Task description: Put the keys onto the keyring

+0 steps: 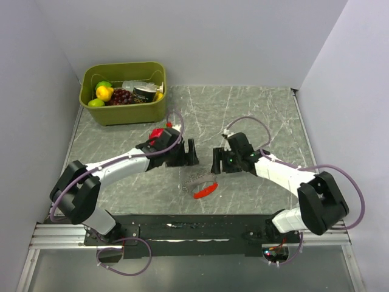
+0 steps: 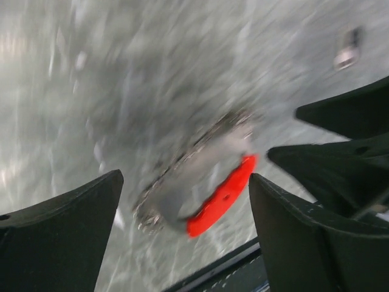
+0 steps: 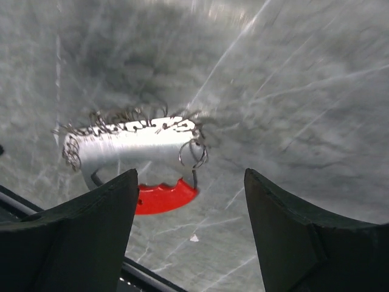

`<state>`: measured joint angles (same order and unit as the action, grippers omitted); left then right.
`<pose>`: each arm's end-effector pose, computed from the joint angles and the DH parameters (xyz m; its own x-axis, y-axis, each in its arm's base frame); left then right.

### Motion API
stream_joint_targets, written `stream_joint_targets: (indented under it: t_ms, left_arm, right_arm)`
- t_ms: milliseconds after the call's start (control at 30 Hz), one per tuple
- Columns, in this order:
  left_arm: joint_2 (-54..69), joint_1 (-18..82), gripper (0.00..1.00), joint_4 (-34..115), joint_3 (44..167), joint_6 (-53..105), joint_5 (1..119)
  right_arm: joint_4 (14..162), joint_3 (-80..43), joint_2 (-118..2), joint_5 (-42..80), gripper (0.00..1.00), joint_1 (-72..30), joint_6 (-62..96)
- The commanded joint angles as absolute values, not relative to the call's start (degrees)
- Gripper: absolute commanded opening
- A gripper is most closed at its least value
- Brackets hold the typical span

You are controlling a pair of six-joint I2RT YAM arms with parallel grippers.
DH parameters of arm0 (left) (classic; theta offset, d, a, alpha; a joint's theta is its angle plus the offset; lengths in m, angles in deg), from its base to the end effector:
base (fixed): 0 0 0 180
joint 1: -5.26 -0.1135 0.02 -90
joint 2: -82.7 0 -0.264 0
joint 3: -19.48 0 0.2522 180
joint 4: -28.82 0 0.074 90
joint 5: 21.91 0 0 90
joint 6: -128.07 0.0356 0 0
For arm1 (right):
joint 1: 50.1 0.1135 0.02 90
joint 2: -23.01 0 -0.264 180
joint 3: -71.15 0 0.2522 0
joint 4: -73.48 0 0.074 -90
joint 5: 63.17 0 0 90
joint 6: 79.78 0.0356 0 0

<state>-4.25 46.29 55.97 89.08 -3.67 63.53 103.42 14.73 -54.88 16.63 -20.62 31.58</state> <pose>0.2431 -0.2153 0.2252 -0.8587 -0.1325 -0.4951 0.1682 0.8397 -0.5164 0.2296 0.1370 0.1941 -0.8451 -0.0660 -0.5305 -0.2928 0.8874 0.3561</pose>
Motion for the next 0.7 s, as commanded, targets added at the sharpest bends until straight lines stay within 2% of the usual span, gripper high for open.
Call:
stream_joint_targets:
  t_ms: [0, 67, 167, 233, 367, 433, 600, 667]
  left_arm:
    - [-4.4, 48.2, 0.89, 61.6, 85.3, -10.8, 68.0]
    - [-4.9, 48.6, 0.83, 61.6, 83.6, -12.1, 67.1]
    - [-5.3, 49.2, 0.78, 58.4, 80.2, -14.1, 63.9]
    - [-5.1, 49.6, 0.68, 56.5, 77.6, -15.6, 61.2]
    - [-6.4, 51.2, 0.67, 56.2, 76.0, -17.8, 61.2]
    - [-7.7, 51.3, 0.64, 54.4, 75.3, -18.2, 60.5]
    - [-11.6, 51.3, 0.45, 54.1, 79.2, -17.0, 61.6]
    - [-14.1, 51.3, 0.45, 55.4, 82.7, -15.9, 63.0]
  right_arm:
    - [102.9, 15.2, -57.9, 16.1, 0.73, -18.3, 33.6]
    - [101.9, 15.9, -59.5, 15.8, 0.72, -17.5, 33.9]
    - [100.2, 16.2, -61.4, 14.6, 0.62, -16.9, 34.6]
    - [99.6, 16.3, -62.2, 14.5, 0.58, -16.6, 35.1]
    - [99.5, 16.6, -63.9, 15.1, 0.51, -16.4, 36.8]
    - [98.1, 17.2, -64.0, 14.4, 0.50, -16.5, 37.0]
    - [97.1, 18.4, -64.5, 12.2, 0.40, -16.2, 38.1]
    - [96.5, 19.2, -63.8, 11.5, 0.40, -15.9, 38.9]
